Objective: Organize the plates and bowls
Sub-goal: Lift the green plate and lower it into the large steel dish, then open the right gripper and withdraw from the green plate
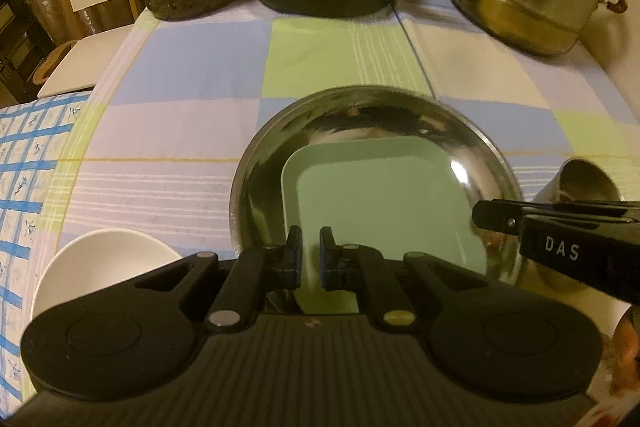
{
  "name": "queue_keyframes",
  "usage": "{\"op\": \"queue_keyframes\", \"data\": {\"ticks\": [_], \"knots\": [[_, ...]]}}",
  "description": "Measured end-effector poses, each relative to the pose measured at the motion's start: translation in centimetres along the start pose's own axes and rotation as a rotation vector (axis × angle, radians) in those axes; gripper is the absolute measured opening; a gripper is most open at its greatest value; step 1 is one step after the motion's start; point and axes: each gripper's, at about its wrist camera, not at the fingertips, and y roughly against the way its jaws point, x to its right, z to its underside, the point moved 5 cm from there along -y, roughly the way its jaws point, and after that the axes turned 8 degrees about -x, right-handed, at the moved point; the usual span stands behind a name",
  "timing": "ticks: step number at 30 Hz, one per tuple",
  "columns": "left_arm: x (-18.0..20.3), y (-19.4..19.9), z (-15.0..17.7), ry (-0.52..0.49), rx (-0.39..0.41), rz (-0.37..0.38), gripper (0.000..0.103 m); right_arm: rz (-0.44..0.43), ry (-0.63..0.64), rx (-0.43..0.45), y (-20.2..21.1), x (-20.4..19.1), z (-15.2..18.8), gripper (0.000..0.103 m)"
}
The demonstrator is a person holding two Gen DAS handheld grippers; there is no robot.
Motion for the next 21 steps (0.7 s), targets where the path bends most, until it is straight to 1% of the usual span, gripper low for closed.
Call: {"op": "queue_keyframes", "data": {"ticks": [4, 5, 7, 8, 9, 10, 12, 17, 21], "knots": [[0.5, 2.3, 0.1, -0.001, 0.052, 0.003, 0.007, -0.020, 0.013, 0.043, 2.2, -0.1, 0.1, 0.009], [0.6, 2.9, 0.2, 0.002, 0.063, 0.005, 0.007, -0.031, 0.013, 0.051, 2.8, 0.0, 0.3, 0.011], [0.9, 4.1, 0.6, 0.012, 0.078, 0.011, 0.007, -0.049, 0.004, 0.061, 3.9, 0.1, 0.7, 0.022], [1.0, 4.7, 0.9, 0.019, 0.085, 0.014, 0.008, -0.060, -0.003, 0.066, 4.5, 0.2, 0.9, 0.034], [1.1, 5.3, 1.3, 0.028, 0.090, 0.017, 0.008, -0.074, -0.008, 0.075, 5.2, 0.4, 1.2, 0.044], [1.3, 6.0, 1.7, 0.039, 0.094, 0.022, 0.010, -0.084, -0.009, 0.083, 5.8, 0.5, 1.5, 0.047], [1.7, 7.2, 2.7, 0.059, 0.099, 0.031, 0.015, -0.103, -0.007, 0.089, 7.1, 0.8, 2.3, 0.049], [3.3, 10.1, 5.7, 0.106, 0.113, 0.038, 0.019, -0.141, 0.006, 0.082, 10.1, 1.5, 4.4, 0.050], [4.9, 11.8, 8.4, 0.154, 0.111, 0.040, 0.019, -0.176, 0.015, 0.070, 12.3, 2.6, 6.5, 0.050]]}}
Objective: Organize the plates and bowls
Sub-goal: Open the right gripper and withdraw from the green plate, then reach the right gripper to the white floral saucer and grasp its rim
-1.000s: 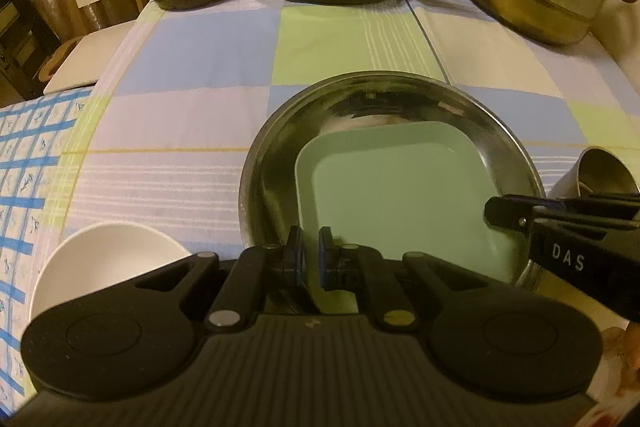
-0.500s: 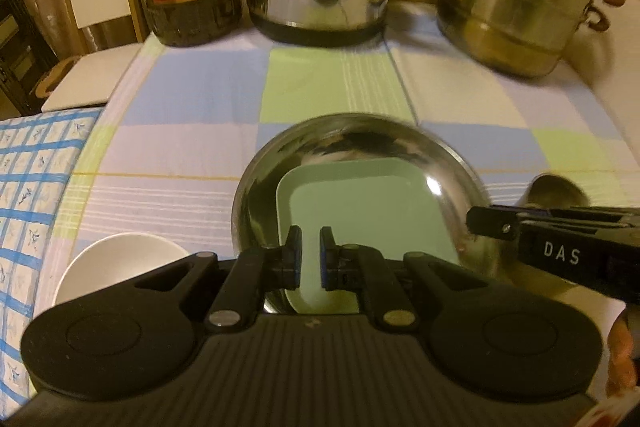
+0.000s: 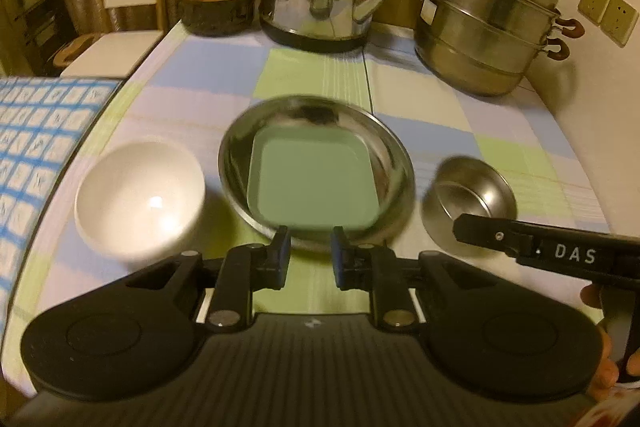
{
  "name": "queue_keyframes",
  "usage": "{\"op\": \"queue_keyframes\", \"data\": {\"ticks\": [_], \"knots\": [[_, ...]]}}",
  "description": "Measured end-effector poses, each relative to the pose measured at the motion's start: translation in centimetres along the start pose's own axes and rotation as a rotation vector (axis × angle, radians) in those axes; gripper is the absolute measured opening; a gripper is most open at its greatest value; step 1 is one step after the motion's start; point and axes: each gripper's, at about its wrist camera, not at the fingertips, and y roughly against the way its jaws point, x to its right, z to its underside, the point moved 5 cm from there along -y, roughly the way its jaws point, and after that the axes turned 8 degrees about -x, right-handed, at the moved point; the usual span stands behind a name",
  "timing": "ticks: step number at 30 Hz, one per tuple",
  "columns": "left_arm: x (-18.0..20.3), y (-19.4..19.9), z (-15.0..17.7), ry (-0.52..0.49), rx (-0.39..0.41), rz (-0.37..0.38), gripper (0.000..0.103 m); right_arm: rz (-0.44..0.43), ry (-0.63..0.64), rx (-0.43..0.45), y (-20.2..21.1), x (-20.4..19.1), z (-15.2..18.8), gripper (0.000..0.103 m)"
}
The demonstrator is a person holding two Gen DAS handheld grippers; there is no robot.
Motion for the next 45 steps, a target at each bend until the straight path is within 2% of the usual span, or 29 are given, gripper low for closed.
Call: {"op": "queue_keyframes", "data": {"ticks": [10, 16, 21, 23, 32, 40, 45], "knots": [[3.2, 3.0, 7.0, 0.118, -0.022, -0.043, 0.019, -0.032, 0.038, -0.049, 5.2, 2.7, 5.2, 0.052], [4.5, 3.8, 10.4, 0.180, -0.056, -0.045, 0.019, -0.048, 0.046, -0.083, 7.0, 4.3, 7.9, 0.060], [5.7, 4.5, 12.3, 0.191, -0.058, -0.044, 0.021, -0.058, 0.083, -0.051, 8.2, 4.9, 9.2, 0.061], [6.4, 4.8, 13.0, 0.187, -0.052, -0.044, 0.023, -0.049, 0.103, -0.070, 8.1, 5.0, 9.6, 0.061], [8.0, 4.1, 14.4, 0.131, -0.052, -0.039, 0.023, 0.000, 0.124, -0.122, 7.5, 6.8, 10.6, 0.061], [8.7, 1.7, 13.2, 0.082, -0.056, -0.016, 0.023, 0.041, 0.128, -0.120, 6.5, 8.3, 10.3, 0.060], [8.9, -0.1, 12.5, 0.079, -0.062, -0.003, 0.023, 0.037, 0.157, -0.114, 5.3, 8.3, 9.9, 0.060]]}}
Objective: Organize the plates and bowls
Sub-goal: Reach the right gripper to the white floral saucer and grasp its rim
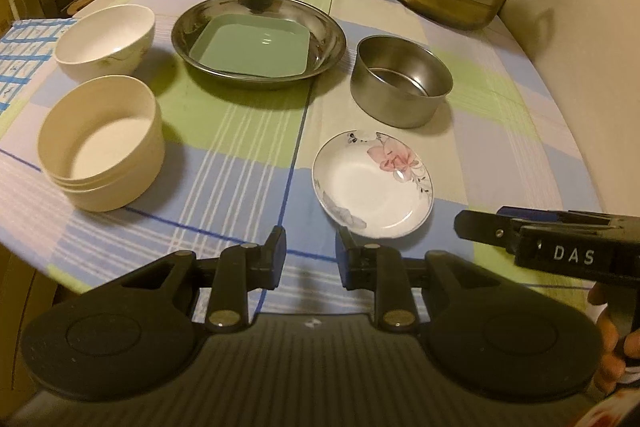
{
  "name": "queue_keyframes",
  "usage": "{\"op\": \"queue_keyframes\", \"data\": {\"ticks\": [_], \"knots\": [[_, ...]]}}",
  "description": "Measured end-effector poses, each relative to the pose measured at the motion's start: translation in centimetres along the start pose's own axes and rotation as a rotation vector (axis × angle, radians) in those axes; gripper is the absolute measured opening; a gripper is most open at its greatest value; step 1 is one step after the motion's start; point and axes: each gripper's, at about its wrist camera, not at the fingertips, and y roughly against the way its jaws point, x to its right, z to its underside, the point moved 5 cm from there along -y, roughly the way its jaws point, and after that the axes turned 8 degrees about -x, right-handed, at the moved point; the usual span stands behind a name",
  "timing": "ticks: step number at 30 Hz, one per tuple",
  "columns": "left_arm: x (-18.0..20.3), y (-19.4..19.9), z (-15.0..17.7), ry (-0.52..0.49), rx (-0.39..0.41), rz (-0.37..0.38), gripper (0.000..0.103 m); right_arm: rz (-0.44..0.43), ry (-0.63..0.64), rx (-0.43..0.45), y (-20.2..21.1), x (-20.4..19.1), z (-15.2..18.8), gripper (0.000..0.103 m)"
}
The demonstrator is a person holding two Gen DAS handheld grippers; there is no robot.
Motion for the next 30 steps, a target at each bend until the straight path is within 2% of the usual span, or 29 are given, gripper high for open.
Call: {"op": "queue_keyframes", "data": {"ticks": [11, 16, 22, 30], "knots": [[0.9, -2.6, -2.1, -0.021, 0.001, 0.027, 0.023, 0.005, 0.074, -0.006, -2.7, -1.0, -1.3, 0.044], [0.9, -3.8, -2.7, -0.026, -0.012, 0.014, 0.023, 0.015, 0.083, -0.013, -3.9, -1.0, -1.9, 0.039], [0.9, -4.8, -3.1, -0.021, -0.023, 0.013, 0.022, 0.023, 0.096, -0.029, -4.9, -0.9, -2.1, 0.029], [0.8, -5.4, -3.3, -0.030, -0.034, 0.008, 0.012, 0.019, 0.102, -0.030, -5.4, -0.8, -2.4, 0.015]]}}
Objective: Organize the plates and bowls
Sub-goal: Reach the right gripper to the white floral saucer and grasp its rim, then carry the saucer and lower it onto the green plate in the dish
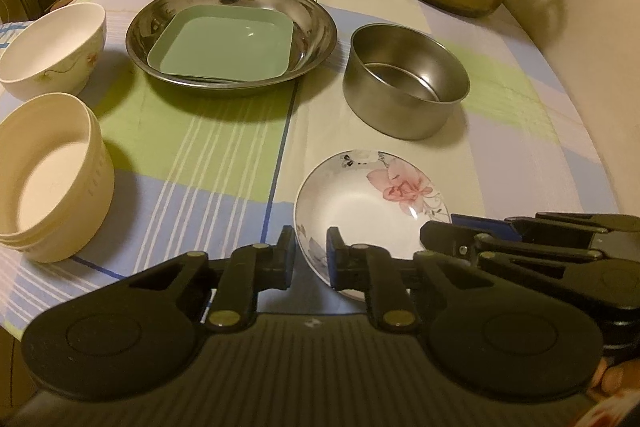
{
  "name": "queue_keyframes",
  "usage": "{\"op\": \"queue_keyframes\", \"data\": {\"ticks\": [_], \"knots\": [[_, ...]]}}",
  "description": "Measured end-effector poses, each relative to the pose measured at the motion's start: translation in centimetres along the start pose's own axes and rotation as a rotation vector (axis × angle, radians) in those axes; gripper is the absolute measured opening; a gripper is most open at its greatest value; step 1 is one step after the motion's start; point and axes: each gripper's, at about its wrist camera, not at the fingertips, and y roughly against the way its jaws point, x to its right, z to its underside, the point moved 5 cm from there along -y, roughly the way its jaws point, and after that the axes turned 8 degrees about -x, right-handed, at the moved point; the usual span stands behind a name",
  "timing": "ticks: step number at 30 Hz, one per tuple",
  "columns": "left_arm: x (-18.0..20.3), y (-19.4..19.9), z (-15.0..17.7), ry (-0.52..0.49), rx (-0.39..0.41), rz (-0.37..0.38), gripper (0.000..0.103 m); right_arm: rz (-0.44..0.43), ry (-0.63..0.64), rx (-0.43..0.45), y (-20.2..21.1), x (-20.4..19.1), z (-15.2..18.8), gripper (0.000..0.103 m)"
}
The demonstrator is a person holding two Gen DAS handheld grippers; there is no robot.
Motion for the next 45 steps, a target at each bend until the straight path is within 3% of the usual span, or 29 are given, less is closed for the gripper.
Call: {"op": "queue_keyframes", "data": {"ticks": [20, 45], "knots": [[-1.5, 0.8, -0.5, 0.018, 0.018, -0.005, 0.009, 0.003, 0.054, 0.011, -0.3, -1.6, -1.1, 0.012], [-6.9, 2.5, -4.5, 0.031, 0.080, -0.025, 0.008, -0.035, 0.069, 0.044, -2.4, -5.8, -5.9, 0.012]]}}
